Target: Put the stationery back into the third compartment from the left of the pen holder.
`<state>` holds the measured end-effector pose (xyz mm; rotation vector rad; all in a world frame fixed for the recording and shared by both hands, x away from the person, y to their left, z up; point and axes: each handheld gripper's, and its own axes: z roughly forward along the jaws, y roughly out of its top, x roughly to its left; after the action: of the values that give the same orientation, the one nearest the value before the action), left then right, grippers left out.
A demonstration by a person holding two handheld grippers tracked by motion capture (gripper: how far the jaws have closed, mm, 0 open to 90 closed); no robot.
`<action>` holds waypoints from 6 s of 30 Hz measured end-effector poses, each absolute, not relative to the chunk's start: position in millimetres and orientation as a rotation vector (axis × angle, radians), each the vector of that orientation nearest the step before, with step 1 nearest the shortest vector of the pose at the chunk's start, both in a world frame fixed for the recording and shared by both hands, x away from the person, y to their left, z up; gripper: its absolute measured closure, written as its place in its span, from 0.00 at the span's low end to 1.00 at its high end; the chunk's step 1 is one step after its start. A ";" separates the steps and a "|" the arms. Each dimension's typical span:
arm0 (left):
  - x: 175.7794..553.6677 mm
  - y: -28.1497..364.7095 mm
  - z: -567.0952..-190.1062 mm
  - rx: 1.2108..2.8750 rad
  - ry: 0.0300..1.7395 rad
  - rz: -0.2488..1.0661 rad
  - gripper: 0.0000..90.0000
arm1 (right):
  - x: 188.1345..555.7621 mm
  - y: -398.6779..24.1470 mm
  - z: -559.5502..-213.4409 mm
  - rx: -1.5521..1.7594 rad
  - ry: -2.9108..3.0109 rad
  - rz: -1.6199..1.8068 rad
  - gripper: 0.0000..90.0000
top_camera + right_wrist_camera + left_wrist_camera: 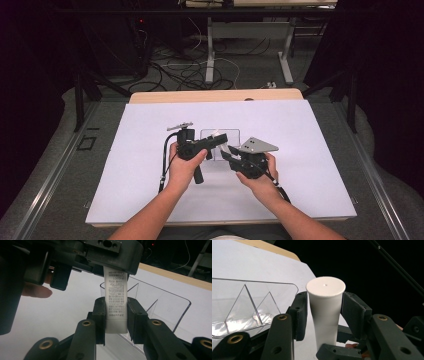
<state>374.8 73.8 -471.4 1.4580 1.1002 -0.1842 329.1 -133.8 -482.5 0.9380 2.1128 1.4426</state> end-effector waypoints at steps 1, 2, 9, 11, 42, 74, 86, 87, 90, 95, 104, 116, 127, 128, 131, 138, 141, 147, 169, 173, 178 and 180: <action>375.6 74.1 -471.8 1.459 1.100 -0.174 0.64 | 329.1 -133.9 -482.7 0.940 2.115 1.442 0.79; 376.0 74.1 -471.8 1.458 1.104 -0.172 0.64 | 329.0 -133.8 -482.9 0.941 2.116 1.441 0.79; 377.9 74.7 -470.7 1.448 1.119 -0.170 0.69 | 328.6 -132.5 -483.9 0.927 2.125 1.446 0.79; 378.1 74.2 -470.2 1.448 1.121 -0.177 0.69 | 327.7 -131.4 -484.4 0.934 2.132 1.443 0.79; 391.7 62.0 -463.9 1.466 1.163 -0.146 0.74 | 334.3 -142.9 -491.2 0.998 2.119 1.450 0.62; 410.3 41.7 -462.5 1.457 1.107 0.121 0.74 | 352.1 -164.8 -498.3 1.088 2.052 1.375 0.31; 409.3 32.6 -467.1 1.500 1.085 0.180 0.74 | 363.3 -190.3 -492.7 1.234 1.941 1.355 0.17; 409.4 32.3 -467.5 1.514 1.078 0.185 0.74 | 364.7 -193.8 -492.2 1.239 1.931 1.347 0.16; 408.6 28.3 -469.1 1.523 1.071 0.197 0.74 | 368.6 -203.8 -491.8 1.268 1.891 1.324 0.12; 407.6 23.4 -471.4 1.546 1.058 0.231 0.74 | 376.0 -216.3 -496.1 1.339 1.843 1.272 0.01; 405.1 13.8 -476.9 1.601 1.023 0.289 0.74 | 384.0 -228.2 -507.6 1.372 1.840 1.193 0.00; 406.3 9.2 -480.9 1.633 1.006 0.350 0.74 | 387.7 -233.2 -513.6 1.411 1.841 1.183 0.00; 406.8 4.7 -489.0 1.679 1.000 0.378 0.74 | 387.4 -230.3 -515.6 1.406 1.864 1.179 0.00; 406.7 4.2 -490.5 1.683 1.002 0.381 0.74 | 387.5 -230.4 -515.8 1.402 1.864 1.178 0.00; 406.8 3.7 -493.7 1.696 1.003 0.389 0.74 | 387.5 -230.1 -516.1 1.405 1.872 1.184 0.00; 406.8 3.7 -496.3 1.715 1.012 0.392 0.74 | 387.8 -229.4 -517.5 1.407 1.882 1.183 0.00; 406.7 3.5 -496.3 1.720 1.014 0.394 0.74 | 387.9 -229.0 -518.0 1.407 1.884 1.185 0.00; 406.6 4.1 -496.1 1.730 1.025 0.380 0.73 | 387.9 -228.4 -518.5 1.411 1.890 1.189 0.00; 401.3 42.2 -466.2 1.723 0.971 0.456 0.30 | 387.9 -228.4 -519.1 1.406 1.898 1.188 0.00; 400.4 54.3 -460.4 1.761 0.979 0.572 0.23 | 387.1 -227.5 -517.6 1.395 1.894 1.187 0.00; 402.3 72.2 -459.5 1.758 0.969 0.628 0.21 | 387.0 -227.7 -517.2 1.396 1.889 1.187 0.00; 402.9 79.4 -458.9 1.752 0.986 0.615 0.21 | 387.6 -228.4 -517.2 1.388 1.889 1.185 0.00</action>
<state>402.9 79.4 -458.9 1.7522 0.9859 0.6146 387.6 -228.4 -517.2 1.3881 1.8886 1.1851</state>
